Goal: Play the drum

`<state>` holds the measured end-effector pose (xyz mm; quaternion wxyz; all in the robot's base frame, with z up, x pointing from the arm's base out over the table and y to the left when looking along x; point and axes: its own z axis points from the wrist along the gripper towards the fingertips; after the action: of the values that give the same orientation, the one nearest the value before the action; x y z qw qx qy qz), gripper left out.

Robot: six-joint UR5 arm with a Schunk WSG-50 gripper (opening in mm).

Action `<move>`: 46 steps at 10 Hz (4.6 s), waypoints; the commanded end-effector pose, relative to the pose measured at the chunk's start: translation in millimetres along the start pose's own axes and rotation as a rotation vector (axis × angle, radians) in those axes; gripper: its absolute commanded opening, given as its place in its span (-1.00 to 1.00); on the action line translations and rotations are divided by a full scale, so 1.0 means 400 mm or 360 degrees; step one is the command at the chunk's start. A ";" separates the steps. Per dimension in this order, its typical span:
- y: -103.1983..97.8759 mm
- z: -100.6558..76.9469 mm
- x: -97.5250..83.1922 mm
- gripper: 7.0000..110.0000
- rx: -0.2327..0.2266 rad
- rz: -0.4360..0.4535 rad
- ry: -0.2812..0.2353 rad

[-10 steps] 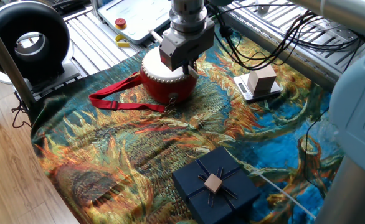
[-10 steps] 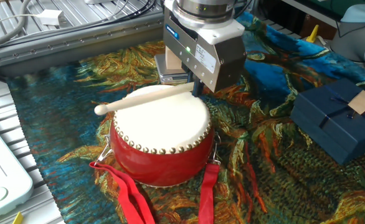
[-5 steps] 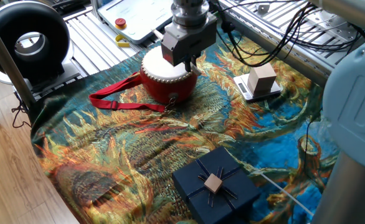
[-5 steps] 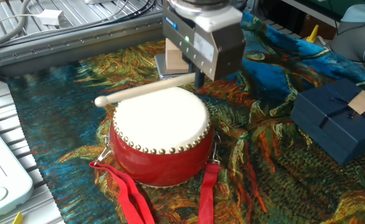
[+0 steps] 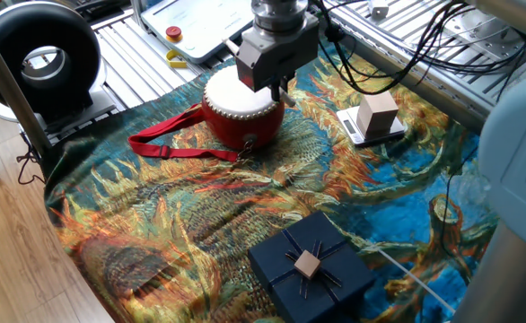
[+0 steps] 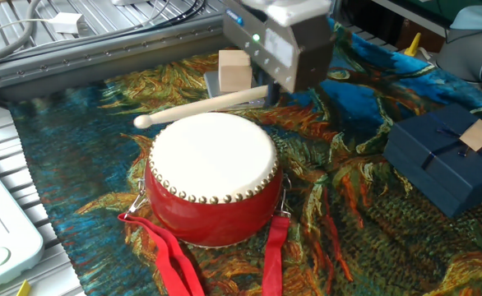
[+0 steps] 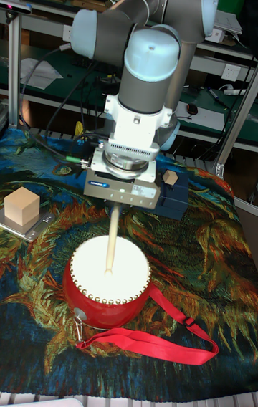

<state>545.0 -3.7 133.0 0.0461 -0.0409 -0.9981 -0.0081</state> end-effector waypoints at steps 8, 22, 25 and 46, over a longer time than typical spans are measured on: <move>0.025 0.098 -0.013 -1.00 -0.0002 0.0032 -0.0027; 0.007 0.119 -0.015 -0.71 0.0004 -0.0149 -0.0038; 0.004 0.110 -0.015 -0.71 -0.0008 -0.0154 -0.0035; -0.019 -0.049 0.064 -1.00 0.0052 -0.0014 0.0001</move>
<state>527.4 -9.6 142.6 0.0431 -0.0096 -0.9990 0.0049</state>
